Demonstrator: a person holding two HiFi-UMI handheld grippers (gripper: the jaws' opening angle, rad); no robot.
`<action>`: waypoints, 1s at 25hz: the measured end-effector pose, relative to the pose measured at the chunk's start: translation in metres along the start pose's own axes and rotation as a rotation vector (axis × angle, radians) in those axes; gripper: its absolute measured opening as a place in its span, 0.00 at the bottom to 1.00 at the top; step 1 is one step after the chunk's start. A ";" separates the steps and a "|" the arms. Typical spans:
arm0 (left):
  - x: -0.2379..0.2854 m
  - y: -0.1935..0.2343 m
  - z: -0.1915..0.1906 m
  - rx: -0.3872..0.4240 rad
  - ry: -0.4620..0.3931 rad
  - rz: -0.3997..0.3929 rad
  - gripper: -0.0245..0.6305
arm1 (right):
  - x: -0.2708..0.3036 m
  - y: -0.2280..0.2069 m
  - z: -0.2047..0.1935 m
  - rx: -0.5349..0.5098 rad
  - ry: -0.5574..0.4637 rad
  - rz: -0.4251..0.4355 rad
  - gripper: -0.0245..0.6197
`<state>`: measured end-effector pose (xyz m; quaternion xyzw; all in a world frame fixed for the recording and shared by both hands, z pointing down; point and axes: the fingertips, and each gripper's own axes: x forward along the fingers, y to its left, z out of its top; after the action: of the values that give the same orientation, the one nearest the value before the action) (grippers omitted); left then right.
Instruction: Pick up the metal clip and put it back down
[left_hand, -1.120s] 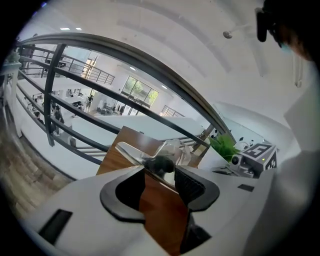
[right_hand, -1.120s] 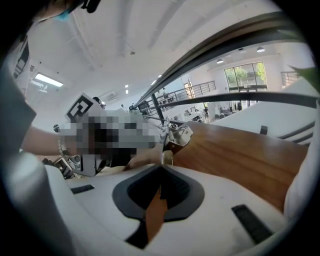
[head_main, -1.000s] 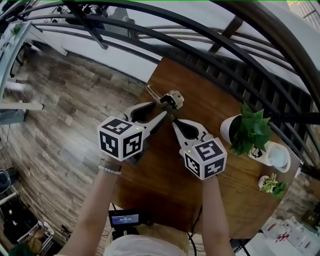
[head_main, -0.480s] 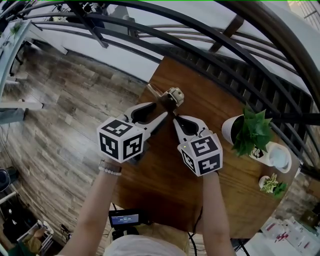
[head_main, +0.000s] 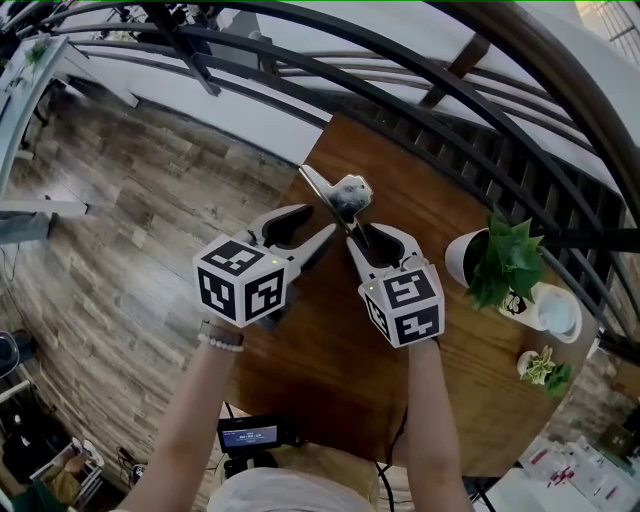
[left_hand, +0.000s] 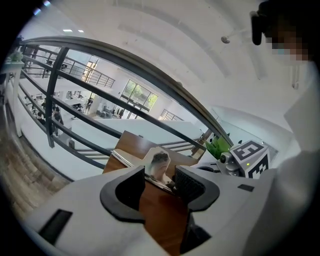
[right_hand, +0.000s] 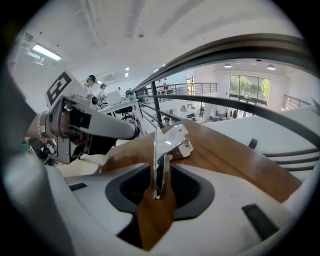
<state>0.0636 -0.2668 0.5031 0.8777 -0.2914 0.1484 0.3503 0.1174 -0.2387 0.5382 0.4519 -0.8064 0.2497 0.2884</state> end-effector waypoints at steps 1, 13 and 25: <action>-0.002 -0.001 0.001 0.005 -0.007 0.001 0.33 | -0.002 0.000 0.002 -0.003 -0.007 -0.007 0.25; -0.056 -0.016 0.022 0.107 -0.121 0.081 0.06 | -0.051 0.013 0.030 0.009 -0.167 -0.134 0.05; -0.139 -0.074 0.039 0.249 -0.200 0.095 0.06 | -0.131 0.061 0.049 0.061 -0.284 -0.154 0.05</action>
<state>0.0022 -0.1943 0.3722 0.9099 -0.3456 0.1116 0.2005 0.1079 -0.1657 0.4045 0.5516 -0.7941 0.1849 0.1759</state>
